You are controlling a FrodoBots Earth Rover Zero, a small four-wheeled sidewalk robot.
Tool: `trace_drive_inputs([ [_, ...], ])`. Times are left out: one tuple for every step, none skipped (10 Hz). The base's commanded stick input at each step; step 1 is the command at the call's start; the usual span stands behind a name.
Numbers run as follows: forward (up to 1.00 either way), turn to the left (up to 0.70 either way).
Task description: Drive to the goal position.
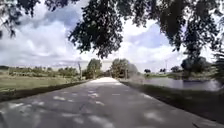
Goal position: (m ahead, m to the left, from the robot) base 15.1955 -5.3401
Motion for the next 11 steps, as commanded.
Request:
trace_drive_inputs([
  [0.69,0.01],
  [0.69,0.01],
  [0.69,0.01],
  [0.69,0.05],
  [0.69,0.09],
  [0.69,0.13],
  [0.69,0.07],
  [0.69,0.01],
  [0.69,0.01],
  [0.69,0.01],
  [0.69,0.01],
])
